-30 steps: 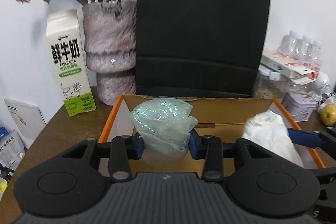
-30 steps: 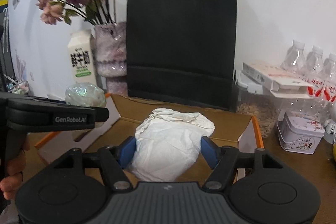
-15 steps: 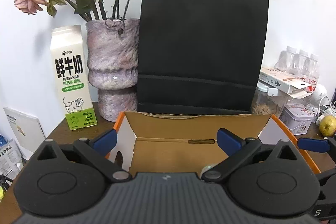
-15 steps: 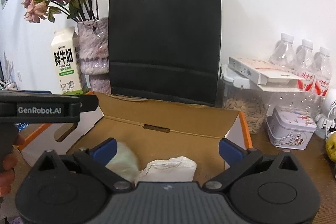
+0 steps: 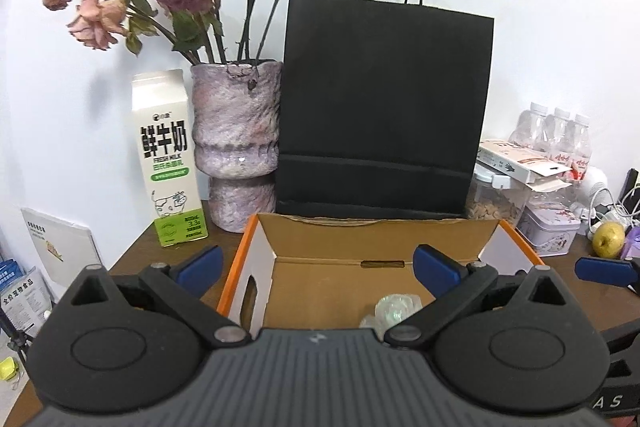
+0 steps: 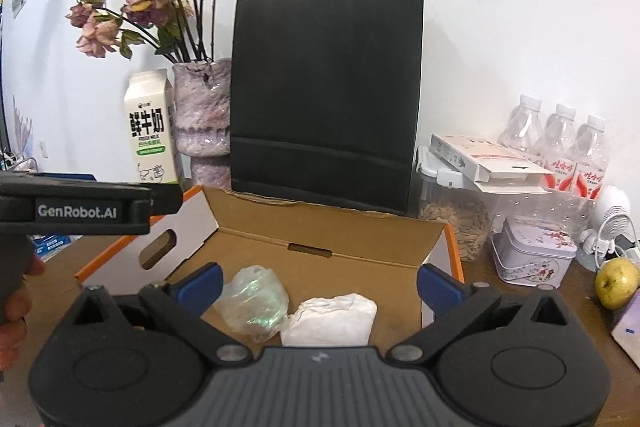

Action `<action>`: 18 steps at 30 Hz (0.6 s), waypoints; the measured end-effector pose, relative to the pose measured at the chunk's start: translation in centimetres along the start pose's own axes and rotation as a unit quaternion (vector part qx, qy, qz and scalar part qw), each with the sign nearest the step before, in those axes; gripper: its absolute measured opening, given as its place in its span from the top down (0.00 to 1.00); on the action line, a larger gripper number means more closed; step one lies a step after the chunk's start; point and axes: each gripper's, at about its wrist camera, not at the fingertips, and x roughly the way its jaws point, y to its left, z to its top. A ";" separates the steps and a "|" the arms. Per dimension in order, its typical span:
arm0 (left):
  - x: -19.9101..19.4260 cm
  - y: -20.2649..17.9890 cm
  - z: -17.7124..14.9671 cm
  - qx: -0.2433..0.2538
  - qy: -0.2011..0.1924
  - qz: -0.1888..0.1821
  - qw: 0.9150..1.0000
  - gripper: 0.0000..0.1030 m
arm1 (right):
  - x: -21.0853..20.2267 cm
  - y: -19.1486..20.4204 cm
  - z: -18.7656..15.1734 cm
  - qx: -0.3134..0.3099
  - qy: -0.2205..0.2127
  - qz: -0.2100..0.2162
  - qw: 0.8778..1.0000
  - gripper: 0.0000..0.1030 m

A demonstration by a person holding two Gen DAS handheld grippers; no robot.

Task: Organize objects
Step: 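Withdraw both tools from the box toward the plush dog and navy pouch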

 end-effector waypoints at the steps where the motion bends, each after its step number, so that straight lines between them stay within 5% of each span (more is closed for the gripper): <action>1: -0.5 0.1 -0.1 0.000 0.000 0.001 1.000 0.00 | -0.4 0.1 -0.1 0.000 0.000 -0.001 1.000 0.00; 18: -9.6 3.2 -2.6 -0.021 -0.003 -0.001 1.000 0.00 | -9.2 3.6 -2.7 -0.006 -0.005 -0.012 1.000 0.00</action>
